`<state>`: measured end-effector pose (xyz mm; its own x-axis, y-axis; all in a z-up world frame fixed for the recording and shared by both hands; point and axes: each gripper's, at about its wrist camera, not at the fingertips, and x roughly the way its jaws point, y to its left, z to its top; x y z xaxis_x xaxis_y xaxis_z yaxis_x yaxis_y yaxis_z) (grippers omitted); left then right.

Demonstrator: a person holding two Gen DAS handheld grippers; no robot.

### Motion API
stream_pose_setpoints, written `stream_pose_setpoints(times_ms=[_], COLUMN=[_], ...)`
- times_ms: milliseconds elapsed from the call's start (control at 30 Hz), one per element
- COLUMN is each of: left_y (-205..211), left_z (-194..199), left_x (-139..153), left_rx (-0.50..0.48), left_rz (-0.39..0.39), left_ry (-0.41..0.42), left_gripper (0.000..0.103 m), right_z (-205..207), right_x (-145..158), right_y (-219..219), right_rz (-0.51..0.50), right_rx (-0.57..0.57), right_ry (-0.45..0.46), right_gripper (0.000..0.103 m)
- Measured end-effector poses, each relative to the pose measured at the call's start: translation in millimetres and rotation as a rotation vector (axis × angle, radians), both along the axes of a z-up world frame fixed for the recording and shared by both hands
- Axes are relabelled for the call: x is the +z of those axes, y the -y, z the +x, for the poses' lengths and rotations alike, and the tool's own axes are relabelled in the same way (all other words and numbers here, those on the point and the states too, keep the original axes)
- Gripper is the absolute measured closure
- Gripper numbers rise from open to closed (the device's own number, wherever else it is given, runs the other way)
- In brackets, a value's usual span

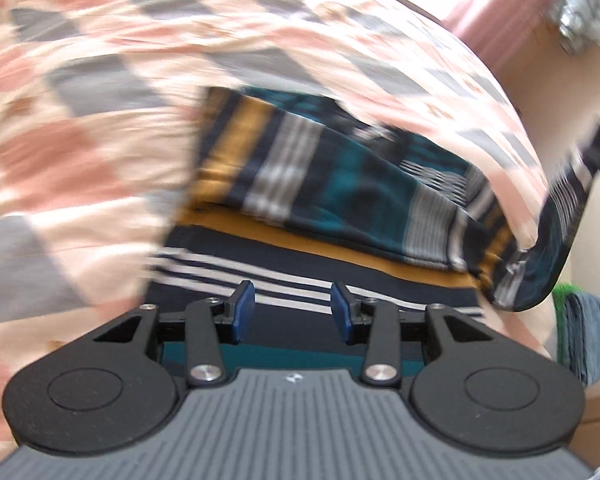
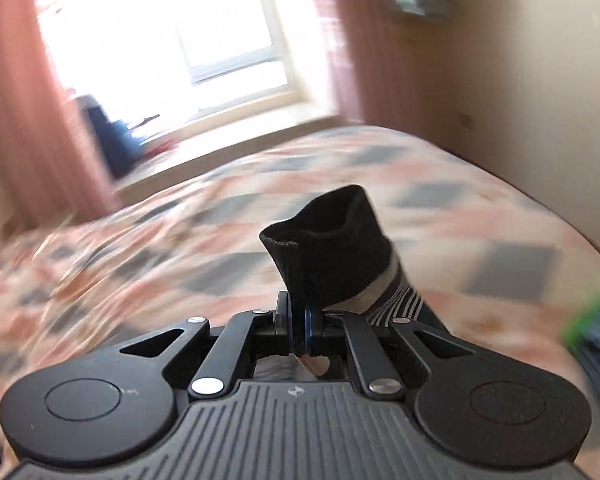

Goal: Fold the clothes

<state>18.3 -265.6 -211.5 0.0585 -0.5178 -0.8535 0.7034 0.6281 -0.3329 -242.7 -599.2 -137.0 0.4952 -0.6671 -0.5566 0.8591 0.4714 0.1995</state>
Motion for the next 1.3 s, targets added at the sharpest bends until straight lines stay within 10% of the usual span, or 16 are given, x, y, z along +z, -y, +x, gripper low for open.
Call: stream_pose_setpoints(times_ms=[267, 367, 767, 1000, 1100, 1300], left_y=[-79.6, -85.2, 48.2, 116.8, 134.8, 117.8], left_z=[90.6, 111.3, 142.7, 154.8, 150.8, 142.9], left_x=[-23.6, -37.1, -97.6, -115.2, -116.7, -101.5], left_rx=[0.171, 0.182, 0.095, 0.005, -0.057, -0.086], left_rz=[0.079, 0.097, 0.008, 0.062, 0.098, 0.021], left_ry=[-0.006, -0.039, -0.224, -0.103, -0.014, 0.131], left_gripper=[0.067, 0.067, 0.067, 0.067, 0.1, 0.102], right_z=[244.0, 275.6, 68.1, -26.7, -41.9, -50.0], right_x=[-64.6, -140.2, -162.7, -155.3, -161.7, -159.5], right_y=[-149.4, -182.9, -171.3, -147.8, -142.4, -124.6], right_rz=[0.019, 0.16, 0.542, 0.591, 0.607, 0.547], right_rx=[0.525, 0.619, 0.292, 0.032, -0.032, -0.066], right_ry=[-0.156, -0.348, -0.307, -0.269, -0.252, -0.224], right_gripper=[0.097, 0.061, 0.045, 0.045, 0.045, 0.046])
